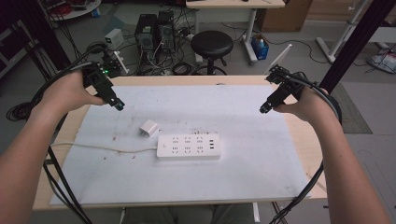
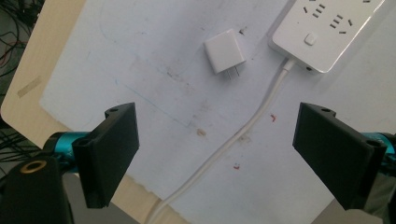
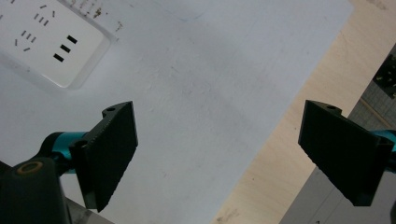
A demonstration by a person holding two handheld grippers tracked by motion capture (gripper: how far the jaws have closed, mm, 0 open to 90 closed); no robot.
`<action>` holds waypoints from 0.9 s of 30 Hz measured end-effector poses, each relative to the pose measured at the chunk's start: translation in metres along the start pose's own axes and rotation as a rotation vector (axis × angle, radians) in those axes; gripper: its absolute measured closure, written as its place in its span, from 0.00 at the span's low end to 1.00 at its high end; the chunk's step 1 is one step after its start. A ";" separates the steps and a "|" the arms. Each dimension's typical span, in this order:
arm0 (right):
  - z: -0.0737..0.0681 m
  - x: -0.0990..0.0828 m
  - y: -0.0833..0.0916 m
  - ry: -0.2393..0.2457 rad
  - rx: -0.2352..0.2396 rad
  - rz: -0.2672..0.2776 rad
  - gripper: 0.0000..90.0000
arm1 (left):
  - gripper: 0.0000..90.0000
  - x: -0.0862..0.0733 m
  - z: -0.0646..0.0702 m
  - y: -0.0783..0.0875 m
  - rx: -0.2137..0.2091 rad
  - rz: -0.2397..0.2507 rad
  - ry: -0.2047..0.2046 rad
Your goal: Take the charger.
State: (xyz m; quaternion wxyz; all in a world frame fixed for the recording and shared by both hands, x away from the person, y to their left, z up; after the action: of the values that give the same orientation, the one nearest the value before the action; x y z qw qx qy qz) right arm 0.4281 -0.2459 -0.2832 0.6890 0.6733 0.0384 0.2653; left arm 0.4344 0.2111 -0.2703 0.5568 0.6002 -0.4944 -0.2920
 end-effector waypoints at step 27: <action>0.007 0.001 -0.015 -0.011 0.016 0.004 0.13 | 0.16 0.011 -0.002 -0.040 -0.049 0.002 0.030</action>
State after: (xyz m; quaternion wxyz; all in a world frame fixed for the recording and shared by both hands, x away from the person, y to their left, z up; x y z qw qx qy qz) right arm 0.4362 -0.2516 -0.2962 0.6832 0.6804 0.0356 0.2627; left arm 0.4513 0.1974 -0.3063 0.5788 0.5903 -0.4794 -0.2945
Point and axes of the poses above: each handheld gripper's, and its own axes: y roughly backward along the jaws, x roughly out of its top, z roughly to its right, the point moved 7 cm from there along -y, roughly forward along the jaws, and after that the axes turned 13 degrees about -y, right-handed, at the moved point
